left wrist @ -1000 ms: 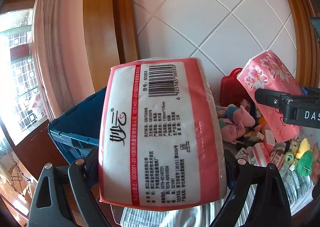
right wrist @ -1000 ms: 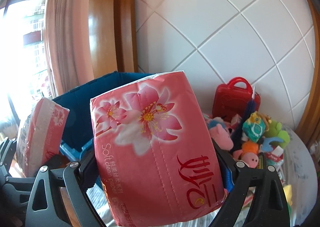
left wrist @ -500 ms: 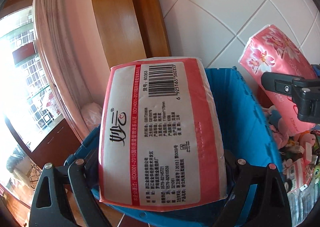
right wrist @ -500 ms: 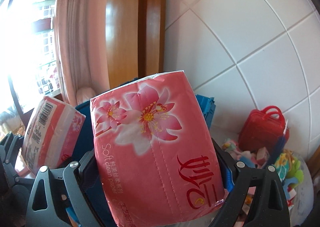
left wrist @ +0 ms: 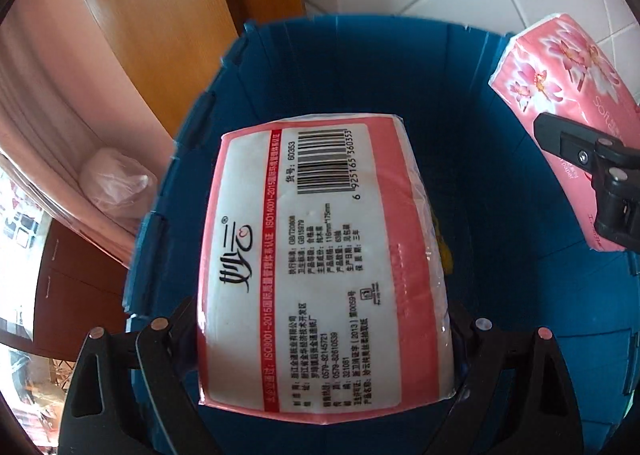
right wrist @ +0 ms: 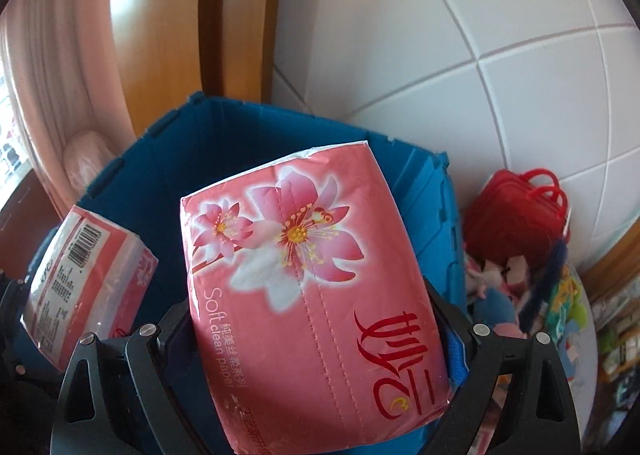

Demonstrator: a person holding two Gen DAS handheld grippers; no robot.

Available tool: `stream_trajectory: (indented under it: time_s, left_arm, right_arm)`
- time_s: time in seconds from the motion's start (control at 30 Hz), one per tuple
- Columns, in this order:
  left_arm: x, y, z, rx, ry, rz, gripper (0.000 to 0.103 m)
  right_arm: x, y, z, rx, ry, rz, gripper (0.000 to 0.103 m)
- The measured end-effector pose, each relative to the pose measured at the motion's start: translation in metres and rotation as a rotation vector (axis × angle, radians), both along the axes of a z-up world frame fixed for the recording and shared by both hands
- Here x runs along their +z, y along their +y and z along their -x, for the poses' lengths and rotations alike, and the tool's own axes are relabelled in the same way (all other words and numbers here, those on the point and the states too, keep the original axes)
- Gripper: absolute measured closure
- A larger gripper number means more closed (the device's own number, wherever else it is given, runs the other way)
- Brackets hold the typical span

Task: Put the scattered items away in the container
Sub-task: 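Lower the white pack into the crate with the left tool while the right tool lowers the pink pack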

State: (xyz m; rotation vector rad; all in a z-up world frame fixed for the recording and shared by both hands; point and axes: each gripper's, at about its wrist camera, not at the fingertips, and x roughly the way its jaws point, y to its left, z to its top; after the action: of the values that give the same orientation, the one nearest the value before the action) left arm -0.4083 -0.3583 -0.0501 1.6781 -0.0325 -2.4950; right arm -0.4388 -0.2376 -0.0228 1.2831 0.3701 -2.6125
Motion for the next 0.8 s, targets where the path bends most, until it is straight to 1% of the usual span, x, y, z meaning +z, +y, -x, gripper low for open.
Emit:
stream_trajectory:
  time_s: [0.07,0.2,0.27,0.33,0.47,0.57,0.63,0.73,0.8]
  left_arm:
    - [-0.031,-0.003,0.014,-0.002,-0.087,-0.013,0.011]
    - [-0.087,-0.001,0.025,-0.024,-0.248,-0.029,0.012]
    - [-0.108,0.004,0.024,-0.051,-0.307,-0.026,0.012]
    - [-0.125,0.005,0.023,-0.05,-0.355,-0.019,0.012]
    - [-0.149,0.008,0.024,-0.073,-0.399,0.029,0.012]
    - [-0.167,0.015,0.023,-0.097,-0.435,0.051,0.011]
    - [-0.178,0.018,0.021,-0.107,-0.451,0.052,0.011]
    - [-0.199,0.019,0.017,-0.107,-0.514,0.038,0.011]
    - [-0.207,0.021,0.015,-0.118,-0.535,0.058,0.011]
  right_arm:
    - [-0.029,-0.006,0.015,-0.016,-0.076,-0.032,0.009]
    - [-0.096,-0.013,0.024,-0.028,-0.212,-0.157,0.009]
    - [-0.13,-0.015,0.02,-0.006,-0.313,-0.22,0.009]
    - [-0.156,-0.016,0.014,0.014,-0.395,-0.262,0.009]
    - [-0.191,-0.014,0.006,0.022,-0.477,-0.301,0.009]
    - [-0.214,-0.01,0.006,0.016,-0.546,-0.273,0.009]
    - [-0.23,-0.008,0.005,0.014,-0.58,-0.274,0.009]
    - [-0.253,-0.006,0.001,0.016,-0.635,-0.289,0.009]
    - [-0.266,-0.006,-0.002,0.028,-0.662,-0.317,0.009]
